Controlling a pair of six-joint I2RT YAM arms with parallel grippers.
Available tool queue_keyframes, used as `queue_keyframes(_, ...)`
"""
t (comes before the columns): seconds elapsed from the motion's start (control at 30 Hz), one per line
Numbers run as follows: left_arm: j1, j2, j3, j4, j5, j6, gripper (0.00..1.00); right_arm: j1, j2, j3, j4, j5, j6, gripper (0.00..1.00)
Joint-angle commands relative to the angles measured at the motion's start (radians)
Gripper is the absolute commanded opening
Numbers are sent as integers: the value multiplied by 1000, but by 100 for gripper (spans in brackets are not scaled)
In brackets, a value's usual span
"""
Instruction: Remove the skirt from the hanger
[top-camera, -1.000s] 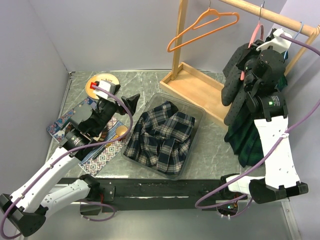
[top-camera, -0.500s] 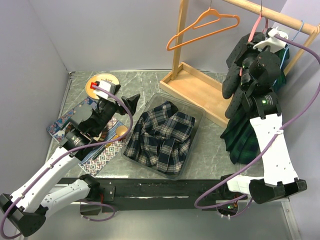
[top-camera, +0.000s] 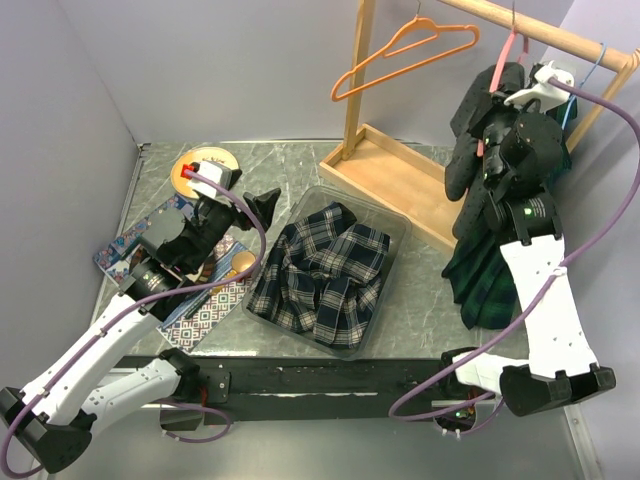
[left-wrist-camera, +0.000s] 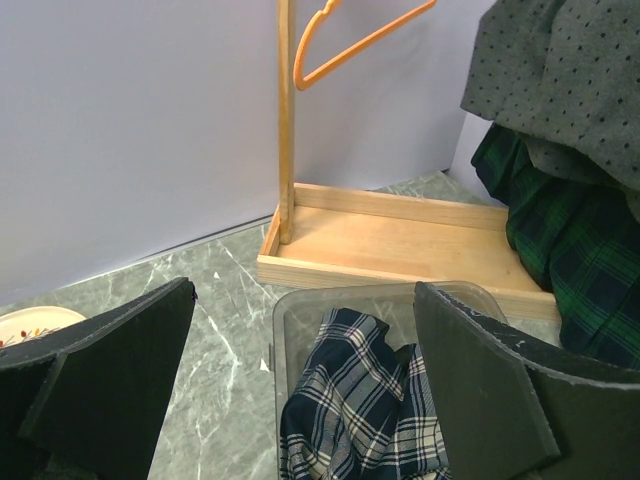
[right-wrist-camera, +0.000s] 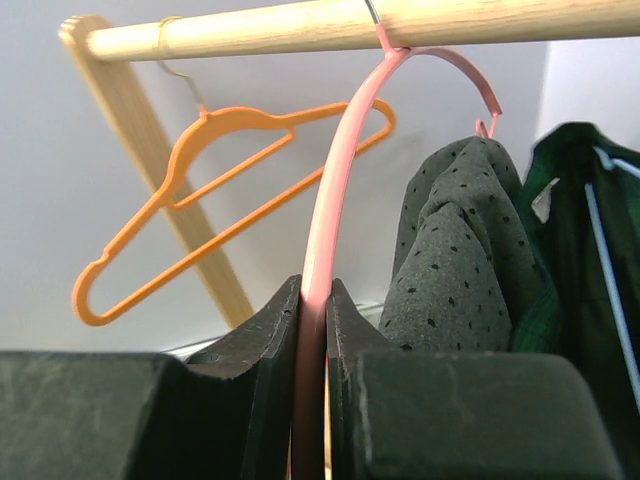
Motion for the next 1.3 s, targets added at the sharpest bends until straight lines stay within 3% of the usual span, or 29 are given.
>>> queue_keyframes(0.0,-3,11,4,23,13,3,97,5,-103,-23,242,-129,12,0)
queue_keyframes(0.4,-3,20,10,22,76,0,97,7,-135,-3,172,-199,75,0)
queue_keyframes(0.53,-3,25,57,-12,258,2,97,8,-185,-26,100,-233,153,0)
queue_keyframes(0.73,-11,123,218,-141,387,-3,97,8,-268,-24,-30,-284,248,0)
queue_keyframes(0.87,-136,187,306,-161,333,25,97,8,-339,-79,-54,-340,357,0)
queue_keyframes(0.97,-285,265,367,-161,135,114,97,8,-393,-180,-26,-365,450,0)
queue_keyframes(1.27,-486,469,516,-52,116,79,97,10,-514,-325,23,-405,644,0)
